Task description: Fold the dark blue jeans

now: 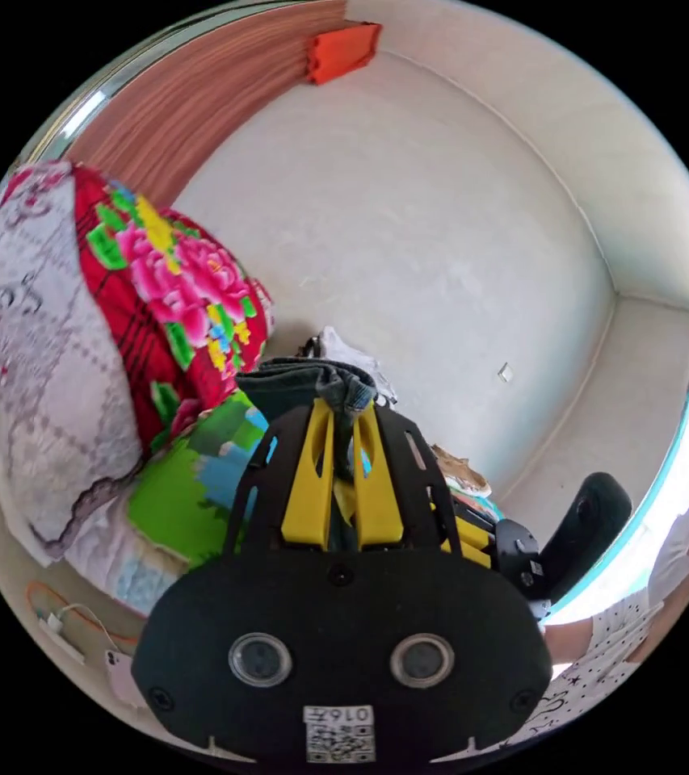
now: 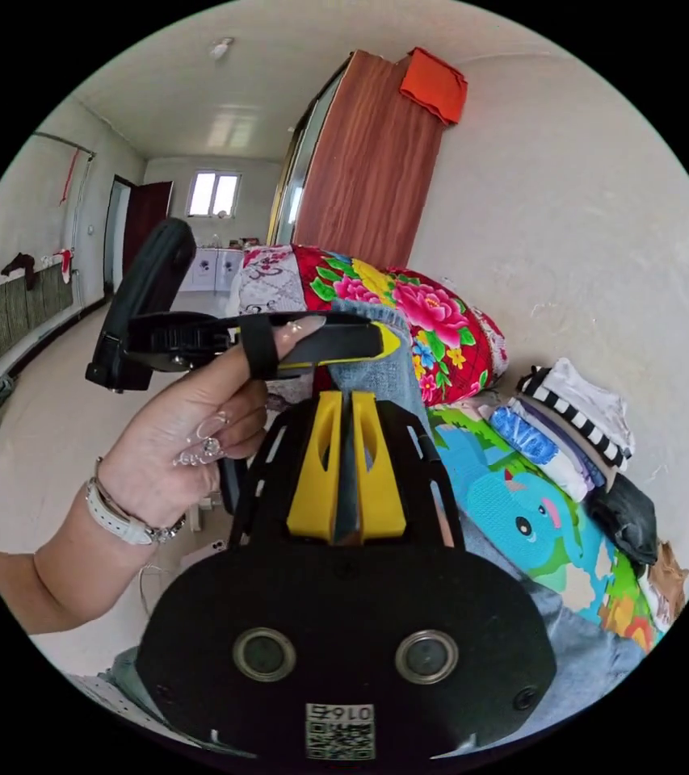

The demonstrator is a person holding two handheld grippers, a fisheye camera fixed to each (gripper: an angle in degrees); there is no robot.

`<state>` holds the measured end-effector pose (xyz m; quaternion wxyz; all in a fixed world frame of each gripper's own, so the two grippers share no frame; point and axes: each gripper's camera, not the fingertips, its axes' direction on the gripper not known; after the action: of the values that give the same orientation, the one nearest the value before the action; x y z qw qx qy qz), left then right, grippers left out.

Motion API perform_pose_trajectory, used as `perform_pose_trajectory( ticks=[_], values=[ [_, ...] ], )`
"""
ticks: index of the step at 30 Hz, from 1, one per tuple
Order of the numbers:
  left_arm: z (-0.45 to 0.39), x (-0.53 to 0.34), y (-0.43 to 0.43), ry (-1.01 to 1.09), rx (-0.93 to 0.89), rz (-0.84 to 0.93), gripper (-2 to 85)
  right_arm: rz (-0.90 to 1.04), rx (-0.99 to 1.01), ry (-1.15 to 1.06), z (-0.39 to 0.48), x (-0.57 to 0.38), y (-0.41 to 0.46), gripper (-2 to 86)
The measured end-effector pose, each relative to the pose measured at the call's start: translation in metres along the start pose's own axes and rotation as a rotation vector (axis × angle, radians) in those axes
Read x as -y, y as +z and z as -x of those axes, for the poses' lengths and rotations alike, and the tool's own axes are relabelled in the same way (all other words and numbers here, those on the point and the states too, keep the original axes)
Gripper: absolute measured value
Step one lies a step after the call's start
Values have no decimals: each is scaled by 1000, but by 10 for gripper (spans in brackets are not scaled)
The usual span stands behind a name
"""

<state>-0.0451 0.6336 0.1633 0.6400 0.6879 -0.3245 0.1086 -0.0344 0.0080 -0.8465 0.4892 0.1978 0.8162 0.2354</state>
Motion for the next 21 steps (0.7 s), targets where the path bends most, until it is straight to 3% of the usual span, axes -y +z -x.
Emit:
perform_pose_trajectory(
  ticks=[7, 14, 18, 21],
  values=[
    [-243, 34, 122, 228, -181, 44, 22, -162, -150, 127, -102, -99, -111, 8],
    [-524, 3, 268, 457, -412, 166, 49, -328, -336, 464, -245, -273, -288, 8],
    [-662, -72, 385, 541, -492, 470, 57, -288, -536, 728, -302, -400, -358, 8],
    [-701, -150, 443, 558, -398, 713, 19, -117, -598, 999, -342, -506, -363, 9]
  ],
)
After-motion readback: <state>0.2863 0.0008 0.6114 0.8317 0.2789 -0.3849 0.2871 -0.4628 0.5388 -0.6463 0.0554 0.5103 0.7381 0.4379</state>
